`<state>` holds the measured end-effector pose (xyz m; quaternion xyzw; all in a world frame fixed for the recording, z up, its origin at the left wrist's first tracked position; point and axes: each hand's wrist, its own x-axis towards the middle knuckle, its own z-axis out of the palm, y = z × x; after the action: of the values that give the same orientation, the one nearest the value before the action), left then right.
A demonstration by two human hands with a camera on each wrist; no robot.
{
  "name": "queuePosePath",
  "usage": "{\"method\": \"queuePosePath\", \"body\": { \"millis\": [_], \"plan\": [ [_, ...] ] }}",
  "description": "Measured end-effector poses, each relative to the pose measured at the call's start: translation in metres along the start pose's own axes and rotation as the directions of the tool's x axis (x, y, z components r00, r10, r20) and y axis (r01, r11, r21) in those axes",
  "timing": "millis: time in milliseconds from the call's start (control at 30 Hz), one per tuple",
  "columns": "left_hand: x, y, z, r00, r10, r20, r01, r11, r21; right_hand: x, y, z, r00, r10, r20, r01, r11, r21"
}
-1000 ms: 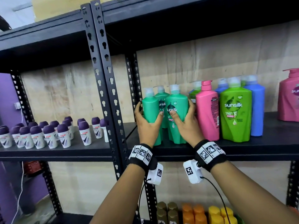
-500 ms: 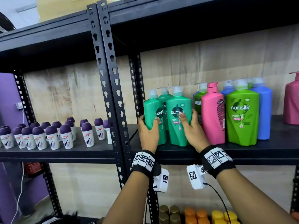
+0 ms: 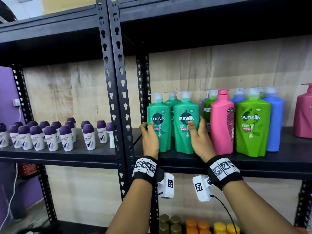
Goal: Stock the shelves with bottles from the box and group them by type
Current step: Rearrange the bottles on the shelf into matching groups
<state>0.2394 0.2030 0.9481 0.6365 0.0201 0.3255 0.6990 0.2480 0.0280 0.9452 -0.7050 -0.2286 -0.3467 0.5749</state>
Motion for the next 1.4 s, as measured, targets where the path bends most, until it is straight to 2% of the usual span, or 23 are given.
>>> {"method": "queuePosePath", "body": {
  "millis": [367,533,633,800,867,1067,1400],
  "plan": [
    [-0.003,0.003,0.001,0.998,-0.043,0.044,0.039,0.996,0.081,0.001,-0.012,-0.001,0.995,0.096,0.029,-0.096,0.995,-0.005],
    [-0.003,0.002,0.001,0.998,-0.041,0.045,0.038,0.997,0.065,0.040,-0.046,-0.013,1.000,-0.021,0.010,0.021,0.996,-0.091],
    [-0.003,0.003,0.000,0.999,-0.025,0.038,0.022,0.997,0.071,0.072,-0.071,-0.019,0.995,-0.047,0.086,0.057,0.992,-0.114],
    [-0.002,0.000,0.000,0.999,-0.034,0.038,0.031,0.997,0.074,0.099,-0.084,-0.018,0.972,0.048,0.232,-0.004,0.983,-0.185],
    [0.000,-0.001,0.000,0.999,-0.035,0.039,0.033,0.997,0.071,0.100,-0.082,-0.014,0.966,0.060,0.251,-0.024,0.989,-0.147],
    [0.000,-0.001,0.000,0.999,-0.033,0.038,0.030,0.997,0.069,0.099,-0.078,-0.005,0.970,-0.008,0.243,0.032,0.995,-0.099],
    [0.001,-0.002,0.002,0.999,-0.031,0.030,0.028,0.997,0.068,0.101,-0.079,-0.006,0.965,0.030,0.261,-0.012,0.997,-0.072]
  ]
}}
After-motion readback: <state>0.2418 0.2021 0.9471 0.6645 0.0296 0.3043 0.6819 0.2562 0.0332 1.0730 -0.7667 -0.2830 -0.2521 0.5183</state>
